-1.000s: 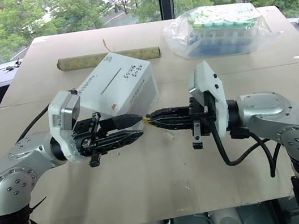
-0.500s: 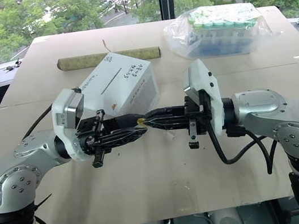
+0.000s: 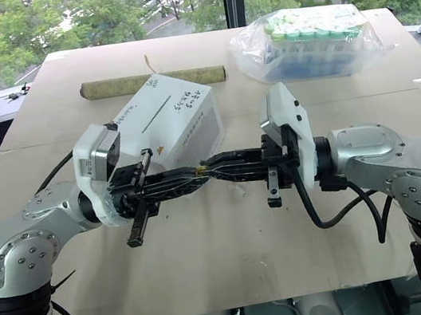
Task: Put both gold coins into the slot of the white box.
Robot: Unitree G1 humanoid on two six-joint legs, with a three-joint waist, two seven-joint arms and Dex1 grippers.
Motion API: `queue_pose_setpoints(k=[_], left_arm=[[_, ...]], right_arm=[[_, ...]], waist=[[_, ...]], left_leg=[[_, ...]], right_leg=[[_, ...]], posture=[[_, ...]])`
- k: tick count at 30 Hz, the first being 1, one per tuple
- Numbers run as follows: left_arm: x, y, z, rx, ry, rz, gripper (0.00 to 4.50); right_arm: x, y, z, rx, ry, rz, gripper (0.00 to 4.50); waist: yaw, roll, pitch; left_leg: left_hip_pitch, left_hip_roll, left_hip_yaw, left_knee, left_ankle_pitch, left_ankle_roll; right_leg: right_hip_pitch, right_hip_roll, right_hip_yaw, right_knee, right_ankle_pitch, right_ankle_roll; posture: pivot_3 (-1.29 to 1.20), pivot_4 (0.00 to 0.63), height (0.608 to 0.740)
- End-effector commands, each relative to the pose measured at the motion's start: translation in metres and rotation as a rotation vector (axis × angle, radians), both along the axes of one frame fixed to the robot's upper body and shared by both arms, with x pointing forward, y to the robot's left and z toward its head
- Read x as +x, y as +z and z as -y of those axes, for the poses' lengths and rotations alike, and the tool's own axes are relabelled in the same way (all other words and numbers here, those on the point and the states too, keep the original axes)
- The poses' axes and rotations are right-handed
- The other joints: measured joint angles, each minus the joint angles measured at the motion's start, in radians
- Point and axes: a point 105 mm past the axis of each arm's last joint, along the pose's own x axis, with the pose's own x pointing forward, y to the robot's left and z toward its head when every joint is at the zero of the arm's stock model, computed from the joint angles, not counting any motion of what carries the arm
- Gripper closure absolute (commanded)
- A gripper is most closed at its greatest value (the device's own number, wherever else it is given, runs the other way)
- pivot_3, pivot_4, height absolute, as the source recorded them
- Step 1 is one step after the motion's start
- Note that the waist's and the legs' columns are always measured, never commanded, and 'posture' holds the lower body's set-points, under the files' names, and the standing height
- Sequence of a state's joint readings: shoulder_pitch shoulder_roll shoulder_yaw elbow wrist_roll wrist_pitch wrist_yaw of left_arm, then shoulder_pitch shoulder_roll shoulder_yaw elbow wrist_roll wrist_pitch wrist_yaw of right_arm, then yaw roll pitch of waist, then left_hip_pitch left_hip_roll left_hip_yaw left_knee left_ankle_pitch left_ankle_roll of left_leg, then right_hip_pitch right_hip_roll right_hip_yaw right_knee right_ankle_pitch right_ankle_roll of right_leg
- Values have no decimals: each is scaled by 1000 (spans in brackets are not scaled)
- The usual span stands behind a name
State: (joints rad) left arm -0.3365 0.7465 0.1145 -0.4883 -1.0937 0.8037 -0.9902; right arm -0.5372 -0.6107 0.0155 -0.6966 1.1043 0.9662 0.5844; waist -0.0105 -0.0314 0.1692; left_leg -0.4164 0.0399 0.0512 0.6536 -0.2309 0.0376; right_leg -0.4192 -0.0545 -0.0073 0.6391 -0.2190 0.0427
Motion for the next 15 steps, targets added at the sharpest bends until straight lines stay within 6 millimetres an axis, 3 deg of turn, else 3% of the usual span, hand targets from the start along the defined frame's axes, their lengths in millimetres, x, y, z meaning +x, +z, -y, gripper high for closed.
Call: queue_pose_setpoints(k=[1,3,4,6,10,12,13,15], left_arm=[[1,7,-6,-28,16,24,4460],[2,7,-8,-33,21,18,4460],[2,7,-10,-37,27,13,4500],[2,8,-14,-46,42,2,4500],[3,12,-20,-58,79,-5,4500],[6,19,-29,-71,145,-7,4500],[7,21,-32,-75,170,-8,4500],[23,34,-43,-74,332,63,4500]], right_arm=[[-8,2,-1,3,37,16,4500],[-9,2,1,11,47,8,4500],[-9,2,2,13,51,7,3881],[-8,3,5,12,38,18,3302],[0,5,12,-8,-34,78,1329],[9,9,27,-43,-129,170,402],[12,10,32,-59,-162,210,51],[19,12,54,-123,-258,294,51]], waist=[[0,0,0],[0,0,0],[0,0,0],[0,0,0],[0,0,0],[1,0,0],[3,0,0],[7,0,0]], left_leg=[[0,0,0,0,0,0],[0,0,0,0,0,0],[0,0,0,0,0,0],[0,0,0,0,0,0],[0,0,0,0,0,0],[0,0,0,0,0,0],[0,0,0,0,0,0],[-1,0,0,0,0,0]], right_leg=[[0,0,0,0,0,0],[0,0,0,0,0,0],[0,0,0,0,0,0],[0,0,0,0,0,0],[0,0,0,0,0,0],[0,0,0,0,0,0],[0,0,0,0,0,0],[0,-1,0,-1,0,0]], posture=[[0,150,740],[0,150,740],[0,150,740],[0,150,740],[0,150,740],[0,150,740],[0,150,740],[0,150,740]])
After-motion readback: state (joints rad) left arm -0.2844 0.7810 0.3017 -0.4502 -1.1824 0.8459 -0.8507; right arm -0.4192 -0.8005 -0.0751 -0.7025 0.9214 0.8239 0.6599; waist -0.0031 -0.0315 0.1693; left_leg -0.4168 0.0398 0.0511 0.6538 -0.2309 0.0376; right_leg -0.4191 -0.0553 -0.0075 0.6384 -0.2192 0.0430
